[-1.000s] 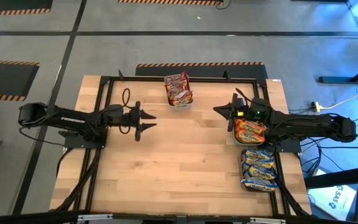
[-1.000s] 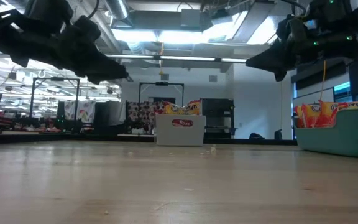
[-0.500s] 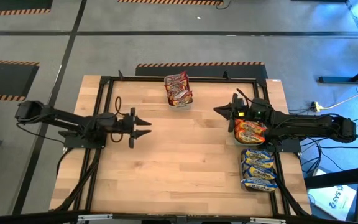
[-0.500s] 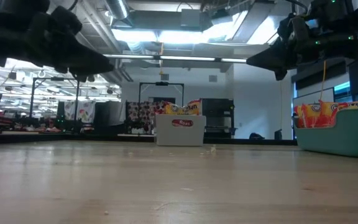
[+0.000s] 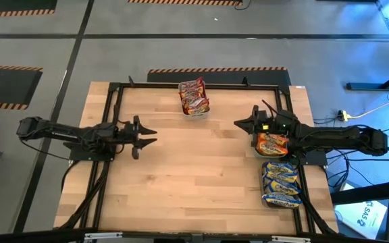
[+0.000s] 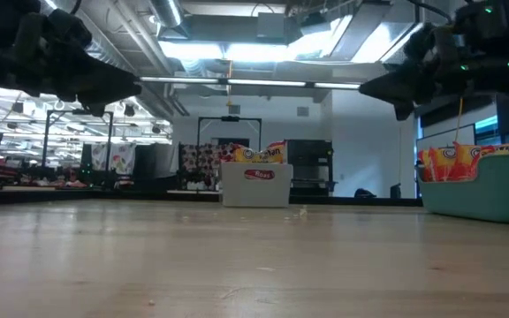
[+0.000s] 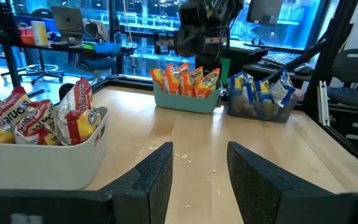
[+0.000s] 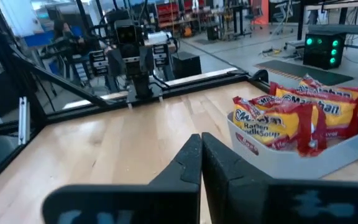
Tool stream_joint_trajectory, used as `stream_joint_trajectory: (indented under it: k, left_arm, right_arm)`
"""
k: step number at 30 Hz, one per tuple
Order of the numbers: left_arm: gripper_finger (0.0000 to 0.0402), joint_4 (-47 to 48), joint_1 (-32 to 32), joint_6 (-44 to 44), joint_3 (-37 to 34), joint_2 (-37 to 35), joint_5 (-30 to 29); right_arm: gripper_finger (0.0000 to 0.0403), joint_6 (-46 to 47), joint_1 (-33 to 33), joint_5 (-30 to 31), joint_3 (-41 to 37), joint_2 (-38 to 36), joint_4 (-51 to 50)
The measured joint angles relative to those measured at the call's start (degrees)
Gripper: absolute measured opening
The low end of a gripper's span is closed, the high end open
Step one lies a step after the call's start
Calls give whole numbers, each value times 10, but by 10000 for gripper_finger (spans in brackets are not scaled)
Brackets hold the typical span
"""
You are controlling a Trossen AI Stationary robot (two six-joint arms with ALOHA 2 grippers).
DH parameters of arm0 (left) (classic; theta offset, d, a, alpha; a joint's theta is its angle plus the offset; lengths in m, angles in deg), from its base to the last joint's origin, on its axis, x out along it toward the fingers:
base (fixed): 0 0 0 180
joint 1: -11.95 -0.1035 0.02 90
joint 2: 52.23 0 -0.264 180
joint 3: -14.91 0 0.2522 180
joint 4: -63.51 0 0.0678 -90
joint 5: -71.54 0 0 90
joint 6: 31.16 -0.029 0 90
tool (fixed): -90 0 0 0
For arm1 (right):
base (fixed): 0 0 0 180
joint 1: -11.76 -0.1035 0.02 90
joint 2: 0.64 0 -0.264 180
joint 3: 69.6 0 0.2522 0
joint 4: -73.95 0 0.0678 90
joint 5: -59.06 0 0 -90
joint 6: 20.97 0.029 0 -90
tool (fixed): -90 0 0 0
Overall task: Sort Maruchan noodles
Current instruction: Return to Home Position
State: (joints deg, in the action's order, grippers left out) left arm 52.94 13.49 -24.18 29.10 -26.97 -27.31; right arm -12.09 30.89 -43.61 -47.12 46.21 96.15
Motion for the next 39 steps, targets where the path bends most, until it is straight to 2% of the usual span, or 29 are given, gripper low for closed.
stream_joint_trajectory:
  k: [4,8,15,20,32,39]
  left_arm:
    - [145,51,0,2,0,-53,0]
    - [145,97,0,11,0,-101,-1]
    - [145,171,0,15,0,-186,-39]
    - [145,218,0,14,0,-248,-41]
    - [145,218,0,2,0,-251,-50]
    - [145,216,0,1,0,-251,-60]
  right_arm:
    - [1,23,0,0,-51,-31,44]
    - [1,40,0,-1,-78,-74,48]
    - [1,47,0,-5,-83,-137,-1]
    - [1,46,0,-5,-83,-184,-42]
    - [1,70,0,-1,-83,-325,-198]
    - [1,93,0,51,-83,-428,-323]
